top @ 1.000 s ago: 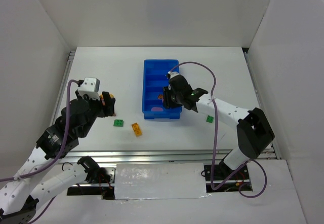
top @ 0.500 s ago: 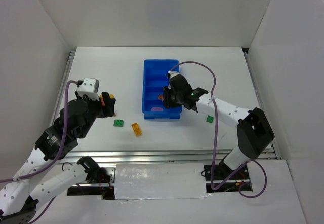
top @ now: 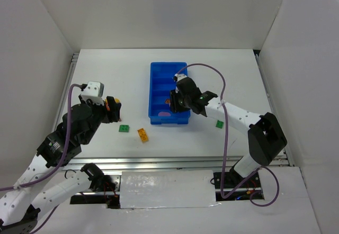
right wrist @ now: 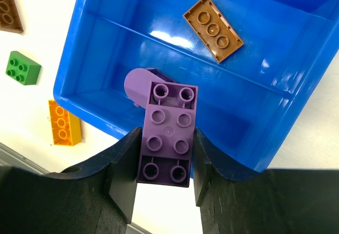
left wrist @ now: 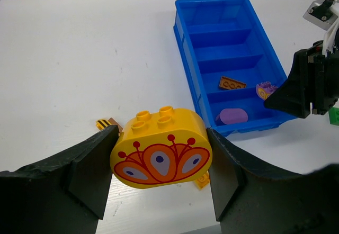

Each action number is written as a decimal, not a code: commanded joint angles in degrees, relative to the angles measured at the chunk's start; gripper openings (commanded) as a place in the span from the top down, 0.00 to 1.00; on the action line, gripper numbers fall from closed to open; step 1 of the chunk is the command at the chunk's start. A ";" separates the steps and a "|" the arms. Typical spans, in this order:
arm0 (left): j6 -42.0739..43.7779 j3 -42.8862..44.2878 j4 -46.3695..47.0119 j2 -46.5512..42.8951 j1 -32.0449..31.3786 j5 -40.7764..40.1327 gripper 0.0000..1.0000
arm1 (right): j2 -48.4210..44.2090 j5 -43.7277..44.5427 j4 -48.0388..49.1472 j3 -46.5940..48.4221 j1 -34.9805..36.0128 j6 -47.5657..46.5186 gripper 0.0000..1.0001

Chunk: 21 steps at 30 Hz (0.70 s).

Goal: Sort the legos into containers by color

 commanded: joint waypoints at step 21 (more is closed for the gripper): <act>1.59 -0.46 3.49 -0.76 0.18 1.51 1.00 | 3.43 0.64 0.74 3.30 0.63 -0.98 0.45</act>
